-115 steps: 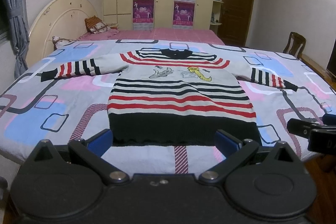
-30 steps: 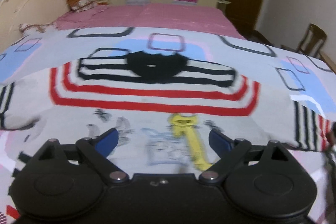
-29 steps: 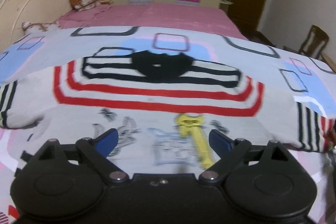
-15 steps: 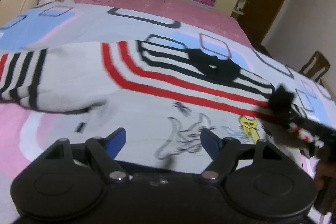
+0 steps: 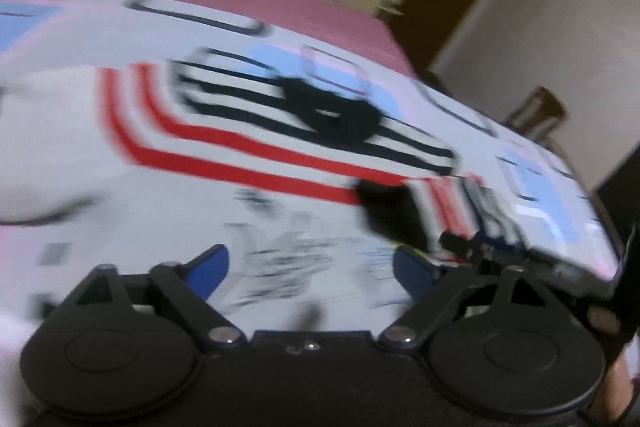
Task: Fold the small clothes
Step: 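Carry the cuff across the sweater body with the right gripper and release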
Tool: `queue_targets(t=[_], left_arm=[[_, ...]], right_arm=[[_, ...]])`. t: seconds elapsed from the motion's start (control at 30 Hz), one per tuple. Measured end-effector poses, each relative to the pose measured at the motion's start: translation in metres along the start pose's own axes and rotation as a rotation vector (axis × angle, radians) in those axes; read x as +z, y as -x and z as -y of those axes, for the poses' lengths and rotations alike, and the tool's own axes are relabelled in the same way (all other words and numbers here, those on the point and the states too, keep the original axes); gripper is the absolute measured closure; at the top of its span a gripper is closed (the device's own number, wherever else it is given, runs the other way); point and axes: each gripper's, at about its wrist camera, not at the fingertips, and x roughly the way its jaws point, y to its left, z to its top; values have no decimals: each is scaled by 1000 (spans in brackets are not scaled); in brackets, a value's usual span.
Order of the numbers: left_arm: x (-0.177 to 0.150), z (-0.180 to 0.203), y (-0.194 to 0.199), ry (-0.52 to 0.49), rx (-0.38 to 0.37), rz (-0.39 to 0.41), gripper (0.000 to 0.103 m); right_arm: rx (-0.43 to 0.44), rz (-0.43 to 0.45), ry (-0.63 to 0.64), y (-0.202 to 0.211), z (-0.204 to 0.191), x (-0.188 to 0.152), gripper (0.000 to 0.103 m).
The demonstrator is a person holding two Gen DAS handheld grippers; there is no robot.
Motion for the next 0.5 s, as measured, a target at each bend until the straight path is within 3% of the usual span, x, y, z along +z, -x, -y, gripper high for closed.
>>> queue_targets(t=[0.03,0.1,0.23,0.33,0.47,0.5], left_arm=[[2,7,-11,5,-34,-12,26],[6,21,-36,17,-84,-39,34],[12,42,-77,29,-108,-74,40],[17,51,-102,32,-93,-100,59],[21,56,-119,-1,-77,-93,97],[23,55,-113,-2,-87,-73,97]], right_arm=[[-6,-13,-23,8,12,-3,68],[-33,-35,-56,21,34,-8,68],[-80,-68,-148,41,74,-20,68],[-97,-79,-226,44,97,-22,68],[-125,-96,-268,38,110,-23,68],[-132,-96,-254,37,108,-22,69]])
